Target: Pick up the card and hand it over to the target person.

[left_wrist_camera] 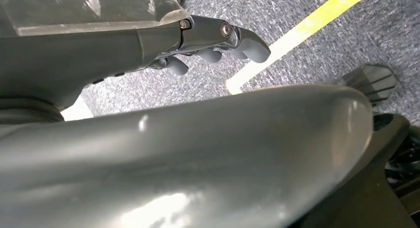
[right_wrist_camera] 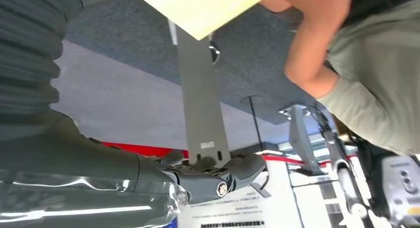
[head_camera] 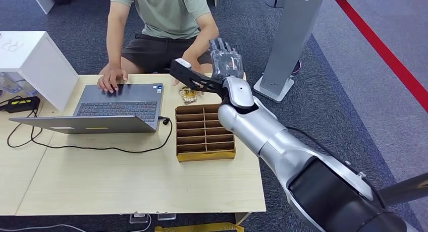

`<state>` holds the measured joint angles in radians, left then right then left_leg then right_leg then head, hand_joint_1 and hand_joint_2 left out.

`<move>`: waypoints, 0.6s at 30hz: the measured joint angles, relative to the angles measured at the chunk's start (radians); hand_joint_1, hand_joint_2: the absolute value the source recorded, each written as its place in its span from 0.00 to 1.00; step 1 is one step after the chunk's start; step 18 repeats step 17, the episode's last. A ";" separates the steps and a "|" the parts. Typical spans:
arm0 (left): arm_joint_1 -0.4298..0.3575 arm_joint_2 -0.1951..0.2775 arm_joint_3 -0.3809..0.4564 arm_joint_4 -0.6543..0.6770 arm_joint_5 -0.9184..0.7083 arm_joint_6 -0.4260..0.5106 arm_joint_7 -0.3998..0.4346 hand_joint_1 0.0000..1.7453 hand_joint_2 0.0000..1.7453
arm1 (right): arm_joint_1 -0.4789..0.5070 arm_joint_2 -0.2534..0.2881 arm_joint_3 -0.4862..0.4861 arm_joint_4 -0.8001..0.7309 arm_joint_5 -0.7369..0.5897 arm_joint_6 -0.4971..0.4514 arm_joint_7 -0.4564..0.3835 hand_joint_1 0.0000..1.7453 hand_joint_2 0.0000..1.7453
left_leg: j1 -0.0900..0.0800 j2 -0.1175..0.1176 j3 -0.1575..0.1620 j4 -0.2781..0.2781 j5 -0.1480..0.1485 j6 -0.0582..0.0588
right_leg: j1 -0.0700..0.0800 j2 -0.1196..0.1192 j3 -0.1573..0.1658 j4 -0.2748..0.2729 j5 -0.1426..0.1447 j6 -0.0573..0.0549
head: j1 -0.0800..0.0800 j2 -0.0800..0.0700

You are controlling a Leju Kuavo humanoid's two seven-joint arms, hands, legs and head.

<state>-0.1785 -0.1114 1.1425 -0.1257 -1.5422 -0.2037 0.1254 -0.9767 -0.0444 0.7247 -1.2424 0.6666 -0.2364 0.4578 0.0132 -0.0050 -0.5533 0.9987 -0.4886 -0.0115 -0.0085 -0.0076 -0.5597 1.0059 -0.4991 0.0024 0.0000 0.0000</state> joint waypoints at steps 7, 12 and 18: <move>0.028 0.023 0.054 -0.001 0.045 0.016 -0.019 0.00 0.00 | 0.238 -0.223 -0.071 -0.392 -0.160 0.031 -0.054 0.00 1.00 | 0.001 -0.006 0.002 -0.001 0.001 0.001 | 0.001 -0.007 0.004 -0.004 -0.001 0.001 | 0.000 0.000; 0.048 0.029 0.070 -0.001 0.056 0.015 -0.045 0.00 0.00 | 0.508 -0.317 -0.168 -0.534 -0.324 -0.011 -0.217 0.00 1.00 | 0.000 -0.010 0.004 -0.004 0.001 0.001 | 0.001 -0.010 0.008 -0.008 -0.001 0.001 | 0.000 0.000; 0.044 0.031 0.081 -0.003 0.057 -0.023 -0.069 0.00 0.00 | 0.761 -0.322 -0.242 -0.556 -0.363 -0.030 -0.409 0.00 1.00 | 0.002 -0.011 0.009 -0.006 0.000 0.000 | 0.002 -0.011 0.013 -0.011 -0.001 0.000 | 0.000 0.000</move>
